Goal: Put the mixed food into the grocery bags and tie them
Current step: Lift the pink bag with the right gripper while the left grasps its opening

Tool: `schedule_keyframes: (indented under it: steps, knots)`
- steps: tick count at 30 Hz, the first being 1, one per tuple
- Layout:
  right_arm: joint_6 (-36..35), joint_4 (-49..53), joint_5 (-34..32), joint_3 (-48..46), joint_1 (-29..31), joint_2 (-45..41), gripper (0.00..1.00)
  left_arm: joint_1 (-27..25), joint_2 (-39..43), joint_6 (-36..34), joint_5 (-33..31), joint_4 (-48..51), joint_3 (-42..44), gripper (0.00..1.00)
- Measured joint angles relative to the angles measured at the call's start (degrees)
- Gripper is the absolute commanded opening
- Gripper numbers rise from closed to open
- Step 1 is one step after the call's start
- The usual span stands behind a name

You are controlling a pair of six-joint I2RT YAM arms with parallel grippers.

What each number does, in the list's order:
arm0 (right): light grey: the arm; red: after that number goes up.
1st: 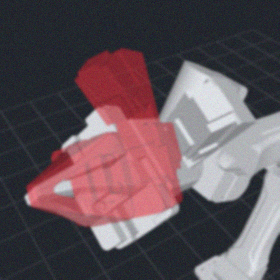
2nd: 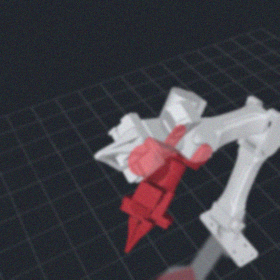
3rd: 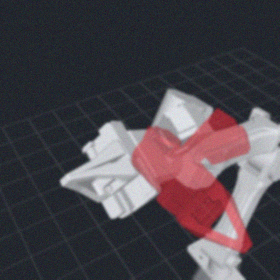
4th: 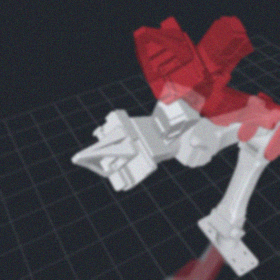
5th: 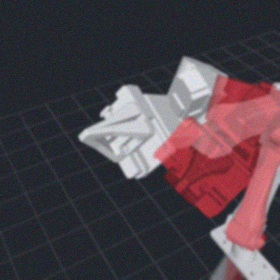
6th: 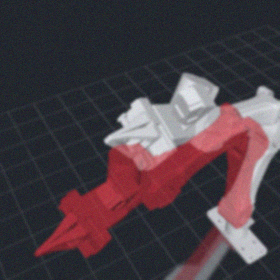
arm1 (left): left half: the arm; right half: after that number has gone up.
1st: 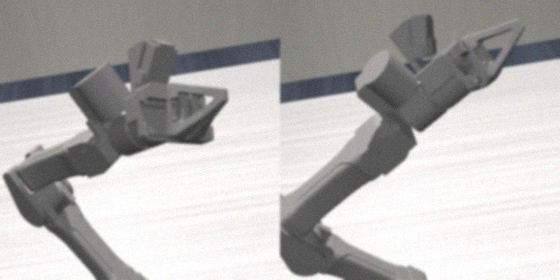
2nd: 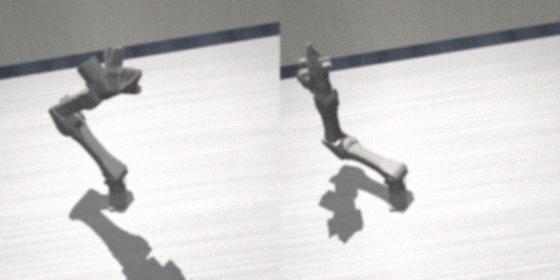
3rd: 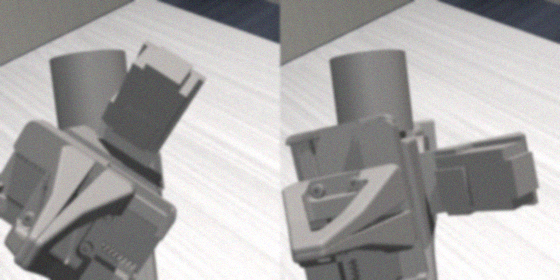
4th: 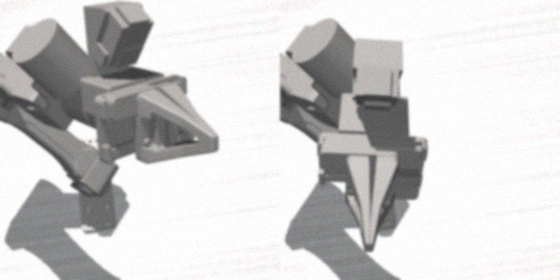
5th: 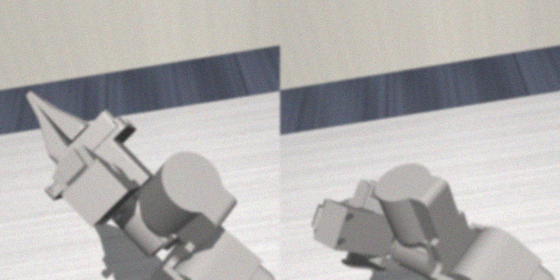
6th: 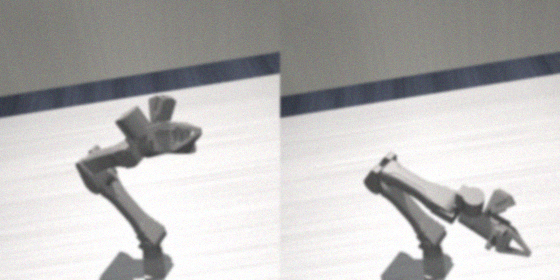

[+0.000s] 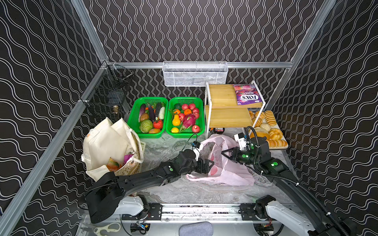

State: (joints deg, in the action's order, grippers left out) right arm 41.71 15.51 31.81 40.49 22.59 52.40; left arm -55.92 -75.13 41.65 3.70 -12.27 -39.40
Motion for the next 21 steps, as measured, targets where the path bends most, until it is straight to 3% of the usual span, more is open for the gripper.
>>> schedule_keyframes:
  steps: [5,11,21]
  knots:
    - [2.51,-2.56,2.25,-0.20,0.02,-0.22,0.00,0.04,-0.90,-0.11,-2.14,1.60,-1.57,0.45]
    - [2.25,-1.57,0.98,0.13,0.02,-0.35,0.00,0.04,0.68,-0.31,-5.03,3.87,-1.90,0.02]
    - [-4.11,12.02,-15.13,4.52,0.02,1.36,0.00,0.04,6.03,-0.26,-15.45,17.70,-4.83,0.00]
